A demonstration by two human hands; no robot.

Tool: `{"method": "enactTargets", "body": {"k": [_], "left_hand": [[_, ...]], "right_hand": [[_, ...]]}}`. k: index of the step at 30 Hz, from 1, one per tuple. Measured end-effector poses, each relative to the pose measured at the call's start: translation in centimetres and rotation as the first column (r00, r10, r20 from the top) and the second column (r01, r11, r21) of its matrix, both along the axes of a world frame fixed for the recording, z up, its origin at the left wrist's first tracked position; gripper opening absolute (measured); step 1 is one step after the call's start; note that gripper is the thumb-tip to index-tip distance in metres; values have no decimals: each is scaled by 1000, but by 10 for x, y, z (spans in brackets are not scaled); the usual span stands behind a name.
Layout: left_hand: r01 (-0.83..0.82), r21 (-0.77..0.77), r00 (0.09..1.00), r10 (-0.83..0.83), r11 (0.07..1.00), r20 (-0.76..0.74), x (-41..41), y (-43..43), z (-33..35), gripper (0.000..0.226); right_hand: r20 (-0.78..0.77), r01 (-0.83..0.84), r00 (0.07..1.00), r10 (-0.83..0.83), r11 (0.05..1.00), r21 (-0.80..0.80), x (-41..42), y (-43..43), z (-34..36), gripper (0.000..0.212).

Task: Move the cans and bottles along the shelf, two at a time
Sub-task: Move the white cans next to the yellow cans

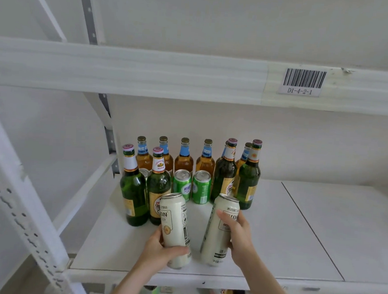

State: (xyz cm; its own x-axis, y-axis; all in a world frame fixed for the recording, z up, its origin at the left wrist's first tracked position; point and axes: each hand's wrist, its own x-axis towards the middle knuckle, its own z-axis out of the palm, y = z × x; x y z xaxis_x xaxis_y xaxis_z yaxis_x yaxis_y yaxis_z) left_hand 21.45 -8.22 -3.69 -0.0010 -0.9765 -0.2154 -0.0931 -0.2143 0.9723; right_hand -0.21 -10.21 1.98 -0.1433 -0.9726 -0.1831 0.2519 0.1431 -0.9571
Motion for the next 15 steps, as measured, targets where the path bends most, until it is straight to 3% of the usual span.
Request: {"method": "enactTargets", "body": {"k": [15], "left_hand": [[122, -44, 993, -121, 992, 12, -22, 35, 33, 74]], "right_hand": [[-43, 140, 989, -139, 990, 23, -51, 67, 14, 21]]}}
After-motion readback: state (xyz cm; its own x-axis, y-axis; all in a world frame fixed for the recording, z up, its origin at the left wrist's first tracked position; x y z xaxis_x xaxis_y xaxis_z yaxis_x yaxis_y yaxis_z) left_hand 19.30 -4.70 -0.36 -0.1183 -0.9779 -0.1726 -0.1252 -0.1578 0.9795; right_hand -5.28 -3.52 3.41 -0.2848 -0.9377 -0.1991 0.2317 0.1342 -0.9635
